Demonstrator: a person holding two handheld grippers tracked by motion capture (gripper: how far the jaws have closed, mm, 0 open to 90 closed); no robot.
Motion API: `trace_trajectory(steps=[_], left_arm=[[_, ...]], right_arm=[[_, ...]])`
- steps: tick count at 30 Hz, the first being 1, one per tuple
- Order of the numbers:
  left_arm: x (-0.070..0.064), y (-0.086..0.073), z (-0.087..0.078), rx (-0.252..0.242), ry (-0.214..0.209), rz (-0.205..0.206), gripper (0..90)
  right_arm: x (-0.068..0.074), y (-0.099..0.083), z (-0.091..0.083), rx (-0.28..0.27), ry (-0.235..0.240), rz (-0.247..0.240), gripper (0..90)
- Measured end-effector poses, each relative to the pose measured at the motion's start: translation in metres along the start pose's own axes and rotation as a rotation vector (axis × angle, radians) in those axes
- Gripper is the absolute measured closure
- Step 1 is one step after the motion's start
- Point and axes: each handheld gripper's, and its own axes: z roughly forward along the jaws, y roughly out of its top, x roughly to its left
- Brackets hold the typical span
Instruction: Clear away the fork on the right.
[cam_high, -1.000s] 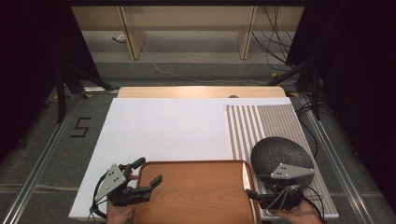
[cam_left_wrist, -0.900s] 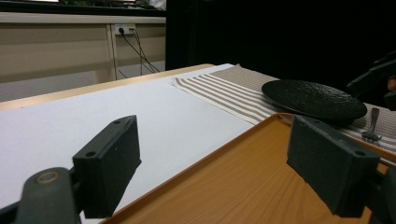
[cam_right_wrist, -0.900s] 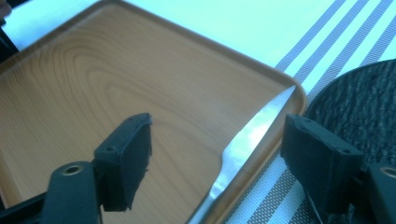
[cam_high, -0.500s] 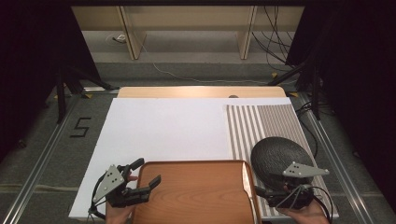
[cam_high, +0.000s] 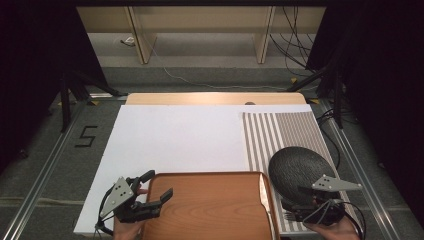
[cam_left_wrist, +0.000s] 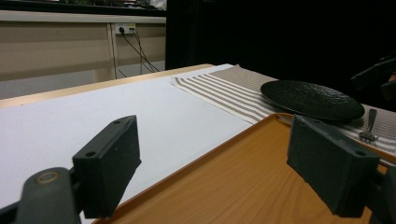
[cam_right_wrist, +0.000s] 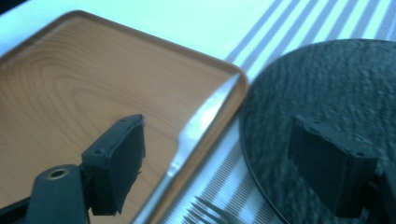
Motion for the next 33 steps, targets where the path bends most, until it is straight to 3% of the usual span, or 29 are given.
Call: trace_trajectory(steps=[17,25,33], left_arm=[[-0.001,-0.001,0.002,0.006,-0.008,0.009,17.0],[-0.002,-0.001,0.001,0.009,-0.009,0.015,17.0],[-0.002,-0.001,0.001,0.008,-0.009,0.018,17.0]], right_arm=[[-0.022,-0.019,-0.019,0.073,-0.09,0.019,20.7],[-0.034,-0.028,-0.025,0.14,-0.112,0.032,21.2],[-0.04,-0.032,-0.025,0.199,-0.178,0.015,22.2]])
